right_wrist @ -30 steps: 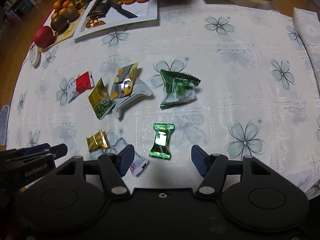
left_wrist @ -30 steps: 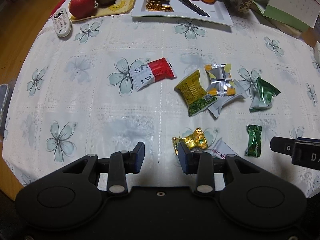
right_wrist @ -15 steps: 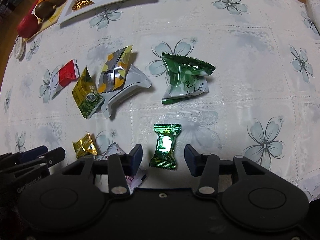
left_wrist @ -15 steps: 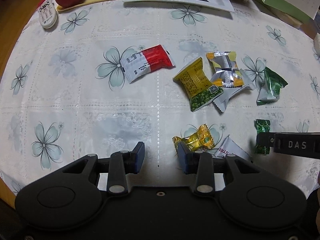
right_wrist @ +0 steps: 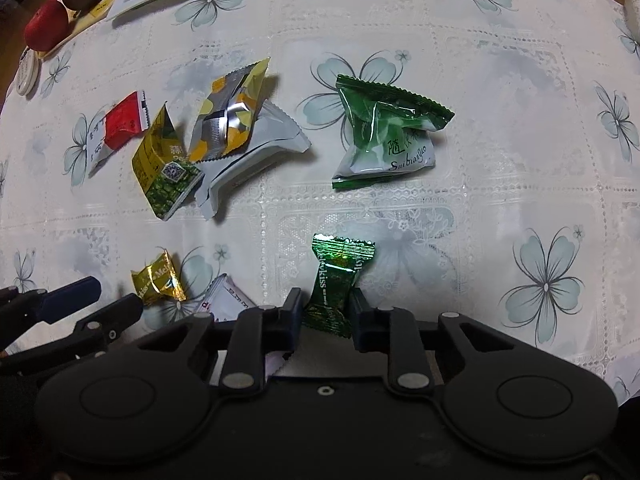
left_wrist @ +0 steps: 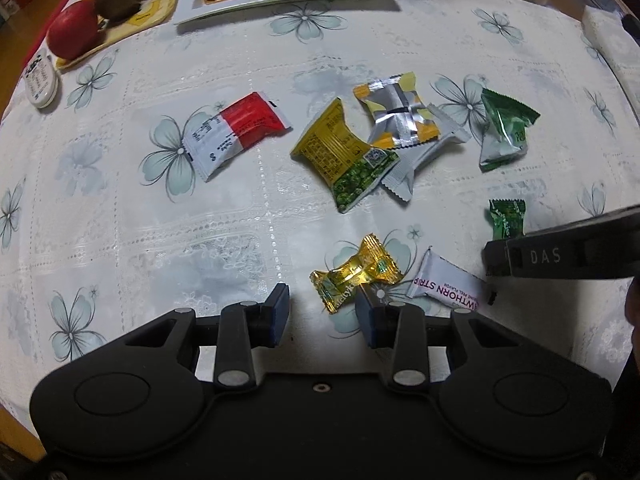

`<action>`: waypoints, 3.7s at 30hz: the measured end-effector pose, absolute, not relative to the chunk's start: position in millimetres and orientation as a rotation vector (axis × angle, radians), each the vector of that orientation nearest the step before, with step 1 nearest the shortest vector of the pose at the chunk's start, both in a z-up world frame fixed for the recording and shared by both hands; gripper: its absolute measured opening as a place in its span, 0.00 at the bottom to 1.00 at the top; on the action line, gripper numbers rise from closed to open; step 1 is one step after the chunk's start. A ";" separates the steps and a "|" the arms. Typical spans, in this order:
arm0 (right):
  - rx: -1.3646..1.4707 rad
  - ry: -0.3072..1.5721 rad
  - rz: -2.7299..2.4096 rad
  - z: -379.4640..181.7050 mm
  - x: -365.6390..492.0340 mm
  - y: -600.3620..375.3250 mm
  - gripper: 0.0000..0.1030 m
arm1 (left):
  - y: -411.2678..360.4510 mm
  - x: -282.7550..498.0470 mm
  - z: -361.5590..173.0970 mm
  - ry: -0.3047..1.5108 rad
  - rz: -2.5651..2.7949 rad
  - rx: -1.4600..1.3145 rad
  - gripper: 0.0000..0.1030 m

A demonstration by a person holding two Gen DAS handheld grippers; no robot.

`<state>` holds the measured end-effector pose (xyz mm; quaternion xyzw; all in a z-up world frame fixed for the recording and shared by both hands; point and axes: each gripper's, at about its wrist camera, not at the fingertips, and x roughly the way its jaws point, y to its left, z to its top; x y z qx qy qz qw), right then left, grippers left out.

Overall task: Organize snacks
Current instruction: 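Grasp the gold candy with left tool while right tool grasps green candy, then carry the gold and green candies back over the gold tray, then lower both tools to the tray and open them to release the candies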

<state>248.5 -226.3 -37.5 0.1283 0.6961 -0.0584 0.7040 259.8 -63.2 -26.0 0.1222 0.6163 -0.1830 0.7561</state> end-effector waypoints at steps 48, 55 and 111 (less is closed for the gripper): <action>0.412 1.292 -0.095 60.5 126.6 -245.5 0.23 | -25.9 170.8 30.6 1.268 -0.213 -0.055 0.27; 0.482 1.303 -0.105 63.0 62.8 -237.6 0.23 | -31.0 117.4 28.0 1.299 -0.187 0.002 0.27; 0.427 1.243 -0.024 57.8 -43.4 -231.9 0.39 | -56.2 18.8 23.8 1.302 -0.089 0.075 0.33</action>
